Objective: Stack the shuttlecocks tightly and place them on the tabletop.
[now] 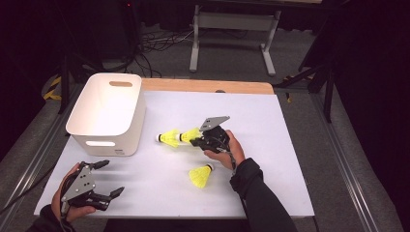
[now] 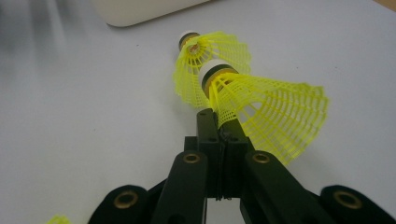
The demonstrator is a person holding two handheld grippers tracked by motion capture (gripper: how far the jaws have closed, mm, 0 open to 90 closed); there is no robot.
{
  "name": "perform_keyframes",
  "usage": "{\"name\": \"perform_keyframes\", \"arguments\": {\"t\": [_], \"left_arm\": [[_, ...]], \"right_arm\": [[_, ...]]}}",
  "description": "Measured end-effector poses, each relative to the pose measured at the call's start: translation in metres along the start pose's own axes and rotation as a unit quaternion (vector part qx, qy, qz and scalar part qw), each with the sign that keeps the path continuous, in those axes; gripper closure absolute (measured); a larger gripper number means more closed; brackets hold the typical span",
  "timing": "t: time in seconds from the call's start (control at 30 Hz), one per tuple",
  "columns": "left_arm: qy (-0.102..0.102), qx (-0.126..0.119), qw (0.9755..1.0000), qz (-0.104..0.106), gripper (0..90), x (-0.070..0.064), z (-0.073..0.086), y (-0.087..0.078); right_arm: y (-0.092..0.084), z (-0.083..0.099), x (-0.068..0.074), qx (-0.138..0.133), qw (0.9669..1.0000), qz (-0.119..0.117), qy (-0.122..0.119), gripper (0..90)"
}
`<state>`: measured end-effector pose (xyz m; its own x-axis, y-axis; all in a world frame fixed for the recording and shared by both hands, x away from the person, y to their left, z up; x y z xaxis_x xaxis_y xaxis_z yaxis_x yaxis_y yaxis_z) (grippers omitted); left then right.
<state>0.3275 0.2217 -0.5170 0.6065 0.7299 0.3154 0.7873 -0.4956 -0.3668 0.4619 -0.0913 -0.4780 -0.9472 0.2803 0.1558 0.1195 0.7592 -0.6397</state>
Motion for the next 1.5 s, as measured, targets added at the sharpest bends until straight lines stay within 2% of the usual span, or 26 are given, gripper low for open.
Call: {"name": "perform_keyframes", "arguments": {"t": [0.47, 0.87, 1.07, 1.27, 1.5], "left_arm": [[0.001, -0.001, 1.0000, 0.005, 4.0, 0.000, 0.001, 0.000], [0.004, -0.002, 1.0000, 0.008, 4.0, 0.000, 0.001, 0.000], [0.007, -0.001, 1.0000, 0.007, 4.0, 0.000, 0.001, 0.000], [0.005, -0.002, 1.0000, 0.007, 3.9, 0.000, 0.001, 0.000], [0.004, 0.000, 1.0000, 0.008, 3.9, 0.000, 0.001, 0.000]], "right_arm": [[0.029, -0.009, 0.000, 0.026, 0.9996, -0.008, -0.005, 89.5], [0.044, -0.014, 0.000, 0.024, 0.9996, -0.013, -0.001, 88.5], [0.051, -0.013, 0.003, 0.040, 0.9989, -0.023, -0.003, 83.5], [0.052, -0.011, 0.003, 0.051, 0.9985, -0.022, -0.001, 78.1], [0.050, -0.010, 0.004, 0.051, 0.9985, -0.021, 0.001, 72.9]]}}
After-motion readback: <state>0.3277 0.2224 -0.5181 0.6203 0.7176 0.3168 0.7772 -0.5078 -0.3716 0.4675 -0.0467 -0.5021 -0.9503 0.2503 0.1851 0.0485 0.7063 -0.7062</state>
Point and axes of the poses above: each handheld gripper's, and its own axes: y roughly forward along the jaws, z roughly out of its underside, x roughly to its left, the point moved 6 cm from there along y, roughly forward along the jaws, and after that the axes turned 15 degrees about -z, right-handed, at the moved point
